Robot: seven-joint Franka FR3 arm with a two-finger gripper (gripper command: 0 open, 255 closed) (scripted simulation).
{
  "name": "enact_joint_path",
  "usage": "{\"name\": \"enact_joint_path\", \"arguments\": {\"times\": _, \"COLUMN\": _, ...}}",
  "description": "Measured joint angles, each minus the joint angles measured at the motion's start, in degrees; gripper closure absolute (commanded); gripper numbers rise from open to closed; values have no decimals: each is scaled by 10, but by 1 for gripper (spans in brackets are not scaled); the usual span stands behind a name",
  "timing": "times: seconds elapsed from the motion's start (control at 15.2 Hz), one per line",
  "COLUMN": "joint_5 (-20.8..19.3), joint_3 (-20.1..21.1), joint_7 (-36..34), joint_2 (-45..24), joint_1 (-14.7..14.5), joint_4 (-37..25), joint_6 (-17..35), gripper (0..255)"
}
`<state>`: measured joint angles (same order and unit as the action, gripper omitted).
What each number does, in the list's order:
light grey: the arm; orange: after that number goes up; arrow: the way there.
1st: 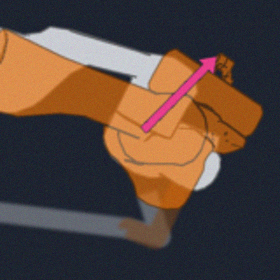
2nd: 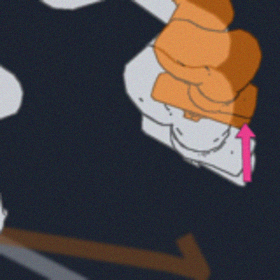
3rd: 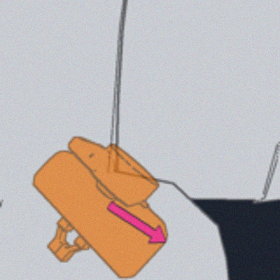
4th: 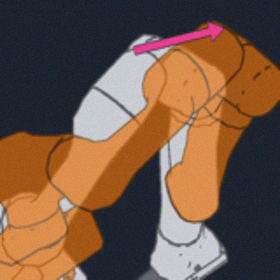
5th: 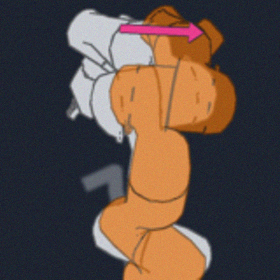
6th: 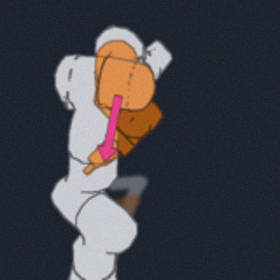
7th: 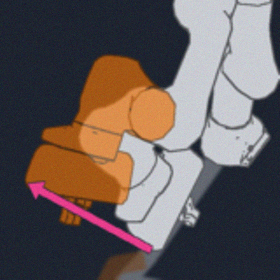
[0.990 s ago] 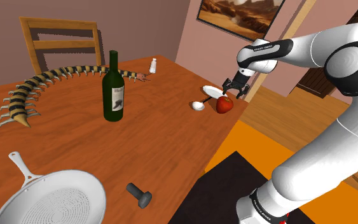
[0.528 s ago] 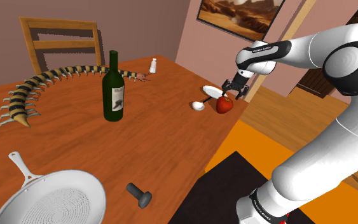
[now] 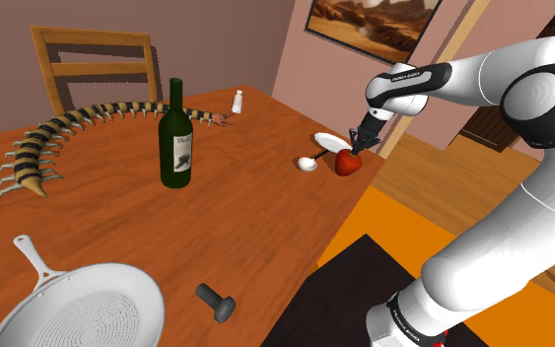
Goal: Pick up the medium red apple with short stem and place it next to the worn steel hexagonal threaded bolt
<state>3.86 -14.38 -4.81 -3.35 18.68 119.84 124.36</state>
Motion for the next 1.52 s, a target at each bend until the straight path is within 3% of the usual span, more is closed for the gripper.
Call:
{"name": "enact_joint_path", "arguments": {"times": 0.4, "joint_5": -3, "joint_3": 0, "joint_7": -3, "joint_2": 8, "joint_1": -1, "joint_4": -8, "joint_6": -15, "gripper": 255}}
{"name": "enact_joint_path", "arguments": {"times": 1.52, "joint_5": -16, "joint_3": 1, "joint_7": -16, "joint_2": 44, "joint_1": -2, "joint_4": -98, "joint_6": -140, "gripper": 255}}
